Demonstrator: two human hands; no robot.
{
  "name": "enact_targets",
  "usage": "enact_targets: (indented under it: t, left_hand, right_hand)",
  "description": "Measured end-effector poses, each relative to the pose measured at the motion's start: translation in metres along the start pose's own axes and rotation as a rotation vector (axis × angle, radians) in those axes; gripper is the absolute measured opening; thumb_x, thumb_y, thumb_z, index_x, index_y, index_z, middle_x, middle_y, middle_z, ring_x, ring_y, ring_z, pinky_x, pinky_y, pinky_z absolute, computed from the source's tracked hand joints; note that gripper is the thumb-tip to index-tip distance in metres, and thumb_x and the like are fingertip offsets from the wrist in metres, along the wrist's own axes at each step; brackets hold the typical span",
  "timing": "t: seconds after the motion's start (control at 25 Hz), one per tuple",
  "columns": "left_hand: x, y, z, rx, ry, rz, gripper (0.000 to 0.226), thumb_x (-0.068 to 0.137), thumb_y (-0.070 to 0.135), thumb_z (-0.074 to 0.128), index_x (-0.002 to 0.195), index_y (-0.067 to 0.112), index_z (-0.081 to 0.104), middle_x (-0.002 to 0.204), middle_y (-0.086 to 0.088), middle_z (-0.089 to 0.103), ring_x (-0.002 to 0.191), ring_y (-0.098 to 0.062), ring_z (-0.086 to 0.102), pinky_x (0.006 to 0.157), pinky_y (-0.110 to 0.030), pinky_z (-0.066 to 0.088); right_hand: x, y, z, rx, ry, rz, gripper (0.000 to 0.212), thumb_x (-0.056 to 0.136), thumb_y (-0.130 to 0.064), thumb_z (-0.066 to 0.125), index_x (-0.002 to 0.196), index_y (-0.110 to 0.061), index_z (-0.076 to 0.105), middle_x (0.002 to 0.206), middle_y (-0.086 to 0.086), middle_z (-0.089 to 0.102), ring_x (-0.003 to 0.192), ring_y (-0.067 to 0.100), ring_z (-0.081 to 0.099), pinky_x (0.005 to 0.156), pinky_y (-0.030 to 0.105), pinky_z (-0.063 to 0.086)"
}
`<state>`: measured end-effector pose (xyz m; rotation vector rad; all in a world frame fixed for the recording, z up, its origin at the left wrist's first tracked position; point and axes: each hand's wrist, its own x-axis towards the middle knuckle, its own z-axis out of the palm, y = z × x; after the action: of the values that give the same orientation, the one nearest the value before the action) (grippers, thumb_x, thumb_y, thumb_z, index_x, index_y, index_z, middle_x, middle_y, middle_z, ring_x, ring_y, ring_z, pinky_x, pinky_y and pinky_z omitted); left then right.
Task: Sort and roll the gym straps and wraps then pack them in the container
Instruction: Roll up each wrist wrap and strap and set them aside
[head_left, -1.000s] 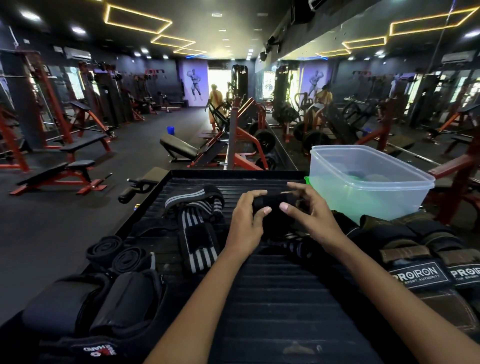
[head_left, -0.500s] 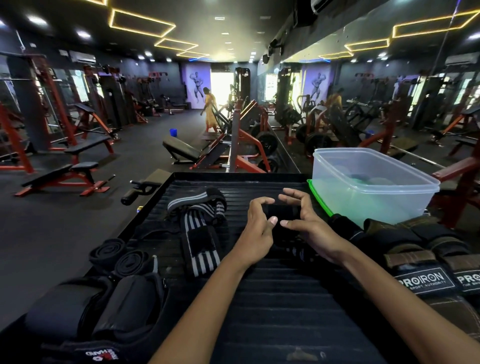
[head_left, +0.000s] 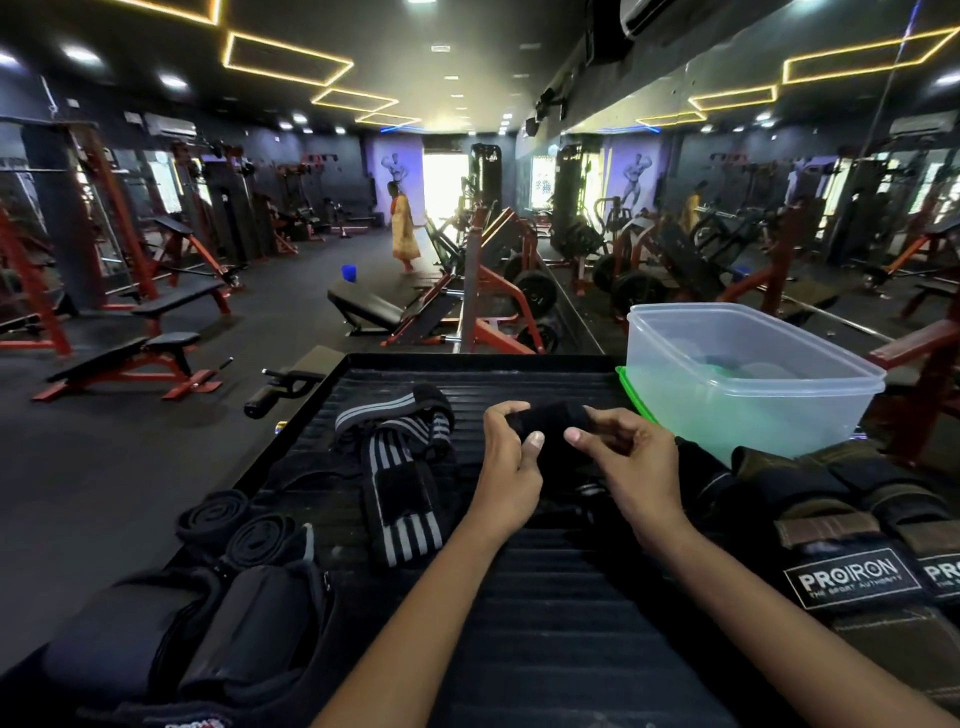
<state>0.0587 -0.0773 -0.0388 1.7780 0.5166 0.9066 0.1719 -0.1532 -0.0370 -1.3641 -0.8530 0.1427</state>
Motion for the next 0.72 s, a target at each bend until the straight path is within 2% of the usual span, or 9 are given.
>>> enact_targets:
  t: [0.12, 0.24, 0.32, 0.36, 0.44, 0.48, 0.56, 0.72]
  left_hand:
    - [0.001, 0.001, -0.001, 0.000, -0.020, -0.005, 0.026, 0.102, 0.010, 0.038, 0.121, 0.025, 0.029, 0.137, -0.009, 0.035, 0.123, -0.015, 0.043, 0.088, -0.005, 0.040]
    - [0.002, 0.002, -0.002, 0.042, -0.043, -0.026, 0.027, 0.102, 0.011, 0.038, 0.120, 0.027, 0.028, 0.135, -0.023, 0.035, 0.122, -0.027, 0.044, 0.103, -0.029, 0.041]
    - [0.004, 0.001, -0.005, 0.052, -0.072, -0.039, 0.026, 0.102, 0.013, 0.039, 0.120, 0.029, 0.030, 0.135, -0.022, 0.036, 0.125, -0.028, 0.043, 0.106, -0.036, 0.040]
    - [0.005, 0.000, -0.007, 0.036, -0.090, -0.040, 0.026, 0.101, 0.014, 0.040, 0.119, 0.031, 0.032, 0.136, -0.018, 0.038, 0.127, -0.027, 0.043, 0.108, -0.039, 0.040]
    - [0.010, -0.001, -0.014, -0.008, -0.145, -0.052, 0.025, 0.100, 0.018, 0.045, 0.114, 0.038, 0.039, 0.135, -0.010, 0.045, 0.126, -0.024, 0.046, 0.106, -0.045, 0.042]
    - [0.012, -0.001, -0.018, -0.023, -0.169, -0.051, 0.024, 0.099, 0.019, 0.049, 0.111, 0.039, 0.045, 0.130, -0.009, 0.051, 0.122, -0.023, 0.051, 0.104, -0.046, 0.045]
    - [0.013, 0.000, -0.023, -0.049, -0.162, -0.007, 0.023, 0.094, 0.016, 0.059, 0.107, 0.034, 0.055, 0.117, -0.005, 0.062, 0.111, -0.019, 0.060, 0.098, -0.042, 0.050]
    - [0.009, 0.003, -0.022, -0.045, -0.096, 0.159, 0.033, 0.079, 0.005, 0.075, 0.105, 0.023, 0.067, 0.110, 0.001, 0.065, 0.105, -0.009, 0.062, 0.090, -0.026, 0.052]
  right_hand:
    - [0.000, -0.004, -0.004, -0.077, -0.014, -0.081, 0.020, 0.073, -0.009, 0.081, 0.083, -0.023, 0.070, 0.080, -0.005, 0.072, 0.072, 0.004, 0.066, 0.073, 0.016, 0.051]
    - [0.002, -0.004, -0.006, -0.164, -0.049, -0.114, 0.018, 0.076, -0.011, 0.080, 0.075, -0.023, 0.066, 0.071, 0.000, 0.067, 0.067, 0.005, 0.060, 0.067, 0.015, 0.048]
    - [0.003, -0.003, -0.006, -0.175, -0.071, -0.104, 0.024, 0.075, -0.011, 0.080, 0.078, -0.024, 0.061, 0.072, -0.006, 0.064, 0.067, 0.000, 0.058, 0.069, 0.016, 0.047]
    - [0.004, -0.003, -0.007, -0.136, -0.103, -0.088, 0.028, 0.075, -0.010, 0.081, 0.084, -0.024, 0.058, 0.079, -0.008, 0.065, 0.073, -0.001, 0.060, 0.074, 0.019, 0.048]
    - [0.009, -0.003, -0.011, -0.018, -0.244, -0.080, 0.042, 0.074, -0.006, 0.080, 0.105, -0.024, 0.056, 0.101, -0.006, 0.069, 0.100, 0.003, 0.063, 0.089, 0.026, 0.049]
    - [0.012, -0.003, -0.015, 0.005, -0.321, -0.106, 0.047, 0.074, -0.005, 0.080, 0.111, -0.021, 0.057, 0.107, -0.006, 0.069, 0.107, 0.007, 0.063, 0.092, 0.028, 0.048]
    - [0.016, -0.006, -0.022, -0.001, -0.400, -0.134, 0.040, 0.072, -0.007, 0.081, 0.108, -0.014, 0.066, 0.104, -0.006, 0.070, 0.103, 0.012, 0.066, 0.089, 0.031, 0.049]
    - [0.019, -0.008, -0.028, 0.013, -0.396, -0.102, 0.037, 0.067, -0.022, 0.080, 0.101, -0.012, 0.071, 0.100, 0.003, 0.074, 0.096, 0.018, 0.070, 0.087, 0.033, 0.053]
